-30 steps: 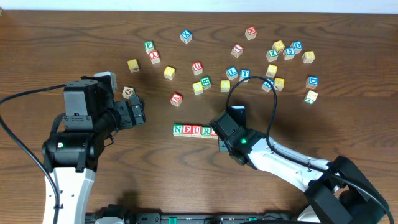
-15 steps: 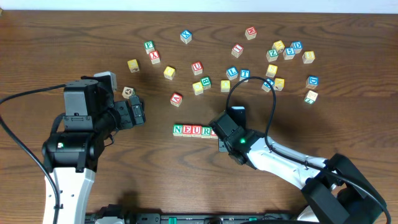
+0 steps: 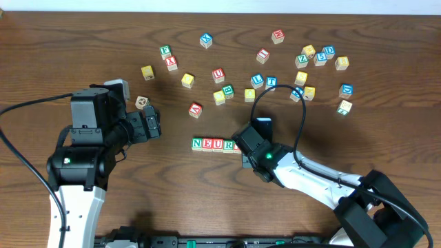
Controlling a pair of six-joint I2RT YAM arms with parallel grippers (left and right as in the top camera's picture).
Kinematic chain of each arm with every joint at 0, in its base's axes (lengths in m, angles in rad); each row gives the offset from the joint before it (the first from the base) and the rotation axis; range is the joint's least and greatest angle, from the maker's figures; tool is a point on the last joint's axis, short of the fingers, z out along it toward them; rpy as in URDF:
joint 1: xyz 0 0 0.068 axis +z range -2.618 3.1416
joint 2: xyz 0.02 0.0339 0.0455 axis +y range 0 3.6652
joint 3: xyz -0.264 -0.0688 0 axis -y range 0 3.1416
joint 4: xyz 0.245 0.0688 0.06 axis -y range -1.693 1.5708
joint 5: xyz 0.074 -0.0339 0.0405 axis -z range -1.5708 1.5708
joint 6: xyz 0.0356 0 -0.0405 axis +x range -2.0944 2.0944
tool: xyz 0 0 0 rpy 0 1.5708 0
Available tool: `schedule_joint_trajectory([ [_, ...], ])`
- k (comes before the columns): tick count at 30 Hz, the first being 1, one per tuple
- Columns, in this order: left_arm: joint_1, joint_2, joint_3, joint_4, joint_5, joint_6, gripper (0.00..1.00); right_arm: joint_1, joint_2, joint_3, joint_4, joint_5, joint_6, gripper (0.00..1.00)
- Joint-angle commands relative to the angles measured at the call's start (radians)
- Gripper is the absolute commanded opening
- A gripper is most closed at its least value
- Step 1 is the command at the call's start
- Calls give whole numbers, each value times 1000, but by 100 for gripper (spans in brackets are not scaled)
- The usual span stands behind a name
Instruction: Spell out NEURIPS
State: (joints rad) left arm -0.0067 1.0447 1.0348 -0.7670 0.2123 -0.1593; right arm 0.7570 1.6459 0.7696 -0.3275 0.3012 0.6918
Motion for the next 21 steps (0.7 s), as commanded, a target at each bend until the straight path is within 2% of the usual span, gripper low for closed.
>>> schedule_joint_trajectory([
  [1, 6, 0, 28, -3, 12, 9, 98, 10, 9, 16, 3, 7, 10, 30],
  [6, 6, 0, 28, -3, 12, 9, 98, 10, 9, 17, 3, 7, 10, 34],
  [21, 6, 0, 28, -3, 12, 9, 98, 10, 8, 19, 6, 7, 10, 36],
])
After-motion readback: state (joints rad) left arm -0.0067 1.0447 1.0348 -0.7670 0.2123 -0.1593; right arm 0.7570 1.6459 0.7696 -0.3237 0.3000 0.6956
